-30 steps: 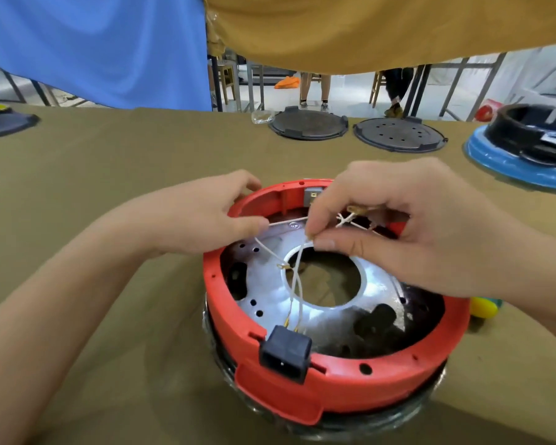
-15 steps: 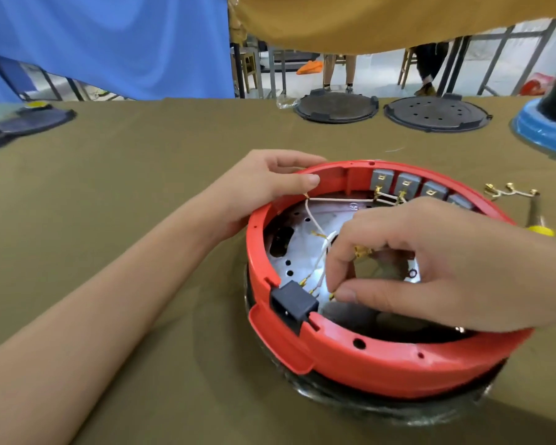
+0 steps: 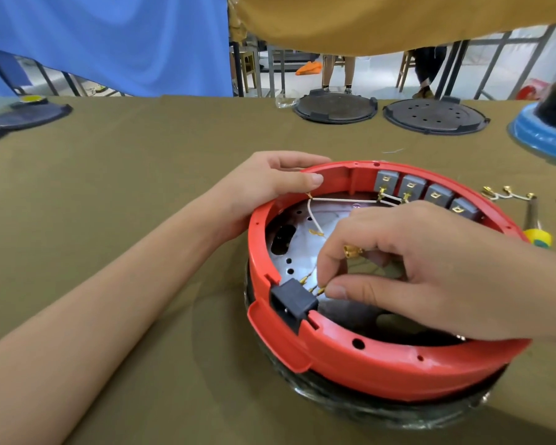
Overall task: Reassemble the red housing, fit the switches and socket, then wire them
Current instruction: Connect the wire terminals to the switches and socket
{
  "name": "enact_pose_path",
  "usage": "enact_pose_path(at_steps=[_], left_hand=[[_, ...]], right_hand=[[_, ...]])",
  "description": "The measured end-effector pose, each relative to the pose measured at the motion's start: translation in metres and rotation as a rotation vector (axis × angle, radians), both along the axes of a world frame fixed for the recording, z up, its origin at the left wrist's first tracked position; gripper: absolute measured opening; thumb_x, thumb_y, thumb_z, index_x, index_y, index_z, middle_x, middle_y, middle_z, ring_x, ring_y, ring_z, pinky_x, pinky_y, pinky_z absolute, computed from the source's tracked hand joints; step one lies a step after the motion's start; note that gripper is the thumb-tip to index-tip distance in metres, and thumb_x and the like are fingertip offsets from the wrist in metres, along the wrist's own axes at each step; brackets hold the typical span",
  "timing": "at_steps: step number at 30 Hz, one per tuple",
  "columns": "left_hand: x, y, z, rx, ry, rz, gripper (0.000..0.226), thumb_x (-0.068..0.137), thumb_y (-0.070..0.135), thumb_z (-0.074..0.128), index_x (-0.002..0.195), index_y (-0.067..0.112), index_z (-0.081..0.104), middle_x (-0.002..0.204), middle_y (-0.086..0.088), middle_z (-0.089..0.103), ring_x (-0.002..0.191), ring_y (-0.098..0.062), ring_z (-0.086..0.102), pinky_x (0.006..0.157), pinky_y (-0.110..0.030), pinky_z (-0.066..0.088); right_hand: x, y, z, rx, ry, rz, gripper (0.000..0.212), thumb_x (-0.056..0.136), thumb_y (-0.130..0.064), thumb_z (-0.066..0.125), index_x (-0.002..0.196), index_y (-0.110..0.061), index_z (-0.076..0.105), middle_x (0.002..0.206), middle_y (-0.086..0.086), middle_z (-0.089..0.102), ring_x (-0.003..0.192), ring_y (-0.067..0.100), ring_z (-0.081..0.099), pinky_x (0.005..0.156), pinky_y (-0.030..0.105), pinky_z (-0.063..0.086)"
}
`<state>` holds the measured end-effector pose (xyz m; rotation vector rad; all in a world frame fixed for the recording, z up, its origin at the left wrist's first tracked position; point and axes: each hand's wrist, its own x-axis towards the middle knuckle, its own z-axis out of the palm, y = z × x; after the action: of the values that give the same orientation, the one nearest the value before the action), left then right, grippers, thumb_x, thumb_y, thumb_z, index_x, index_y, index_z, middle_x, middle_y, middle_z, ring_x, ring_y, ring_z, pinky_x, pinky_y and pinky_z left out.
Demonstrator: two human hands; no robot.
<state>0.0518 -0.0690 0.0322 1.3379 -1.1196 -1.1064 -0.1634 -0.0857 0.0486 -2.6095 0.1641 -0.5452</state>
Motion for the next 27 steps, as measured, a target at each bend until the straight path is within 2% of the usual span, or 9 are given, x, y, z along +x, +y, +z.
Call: enact_pose_path(at_steps=[5,9,12,15,18,20,22,24,27], left_hand=[[-0.004,0.001,0.002,0.005,0.056,0.011,0.032,0.092,0.001,0.06,0.123,0.005,0.066,0.096,-0.009,0.075,0.076,-0.018,0.072,0.071,-0.027,0.059],[-0.007,0.0,0.003,0.003,0.027,0.047,0.029,0.091,0.0,0.062,0.119,0.005,0.068,0.088,-0.006,0.076,0.07,-0.015,0.071,0.064,-0.024,0.057],[-0.007,0.001,0.003,-0.002,0.005,0.063,0.028,0.091,0.0,0.063,0.118,0.004,0.068,0.092,-0.009,0.076,0.071,-0.017,0.071,0.066,-0.025,0.058],[-0.006,0.001,0.001,-0.014,-0.017,0.059,0.027,0.09,0.0,0.064,0.116,0.005,0.069,0.094,-0.008,0.076,0.074,-0.017,0.071,0.07,-0.026,0.058],[-0.004,0.001,0.0,-0.027,-0.045,0.045,0.028,0.089,0.0,0.064,0.116,0.006,0.069,0.096,-0.008,0.076,0.078,-0.017,0.071,0.074,-0.027,0.059],[-0.004,0.001,0.0,-0.024,-0.044,0.044,0.029,0.089,0.001,0.064,0.118,0.005,0.068,0.101,-0.011,0.076,0.081,-0.019,0.071,0.078,-0.029,0.059],[-0.005,0.001,0.001,-0.021,-0.045,0.05,0.029,0.089,0.001,0.064,0.117,0.005,0.069,0.1,-0.01,0.076,0.079,-0.018,0.071,0.076,-0.028,0.059],[-0.006,0.001,0.001,-0.025,-0.04,0.066,0.028,0.089,0.0,0.065,0.116,0.005,0.069,0.094,-0.008,0.076,0.073,-0.016,0.071,0.068,-0.025,0.058],[-0.008,0.002,0.002,-0.029,-0.029,0.09,0.025,0.089,-0.001,0.065,0.113,0.005,0.07,0.086,-0.005,0.076,0.066,-0.013,0.071,0.062,-0.022,0.055]], right_hand=[[0.004,0.002,-0.001,-0.007,0.025,-0.017,0.031,0.077,-0.035,0.068,0.105,-0.041,0.054,0.099,-0.028,0.064,0.082,0.0,0.065,0.071,0.015,0.049],[0.006,0.002,-0.006,0.048,0.039,-0.037,0.017,0.085,-0.038,0.07,0.099,-0.041,0.061,0.086,-0.024,0.069,0.075,0.005,0.069,0.068,0.022,0.052],[0.008,0.005,-0.001,0.082,0.05,-0.038,0.018,0.082,-0.033,0.074,0.095,-0.04,0.064,0.079,-0.026,0.068,0.071,0.003,0.068,0.065,0.021,0.055],[0.003,0.002,0.015,0.042,0.137,-0.004,0.011,0.078,-0.04,0.076,0.086,-0.037,0.068,0.072,-0.032,0.065,0.064,-0.006,0.06,0.067,0.006,0.044],[-0.004,-0.004,0.03,0.037,0.192,-0.017,0.015,0.071,-0.048,0.071,0.084,-0.042,0.07,0.071,-0.025,0.066,0.061,0.003,0.058,0.064,0.015,0.045],[-0.004,-0.003,0.031,0.018,0.217,-0.009,0.016,0.072,-0.051,0.067,0.084,-0.043,0.072,0.076,-0.019,0.069,0.07,0.002,0.063,0.07,0.016,0.046],[-0.002,0.0,0.026,-0.012,0.197,0.027,0.01,0.076,-0.045,0.068,0.083,-0.038,0.073,0.081,-0.022,0.068,0.082,-0.005,0.062,0.077,0.009,0.043],[0.0,0.001,0.021,-0.059,0.176,0.045,0.002,0.082,-0.036,0.071,0.083,-0.035,0.072,0.082,-0.02,0.065,0.087,-0.002,0.06,0.079,0.014,0.042],[0.003,0.001,0.017,-0.123,0.167,0.067,0.006,0.088,-0.023,0.073,0.086,-0.029,0.071,0.083,-0.02,0.06,0.083,-0.001,0.056,0.079,0.019,0.043]])
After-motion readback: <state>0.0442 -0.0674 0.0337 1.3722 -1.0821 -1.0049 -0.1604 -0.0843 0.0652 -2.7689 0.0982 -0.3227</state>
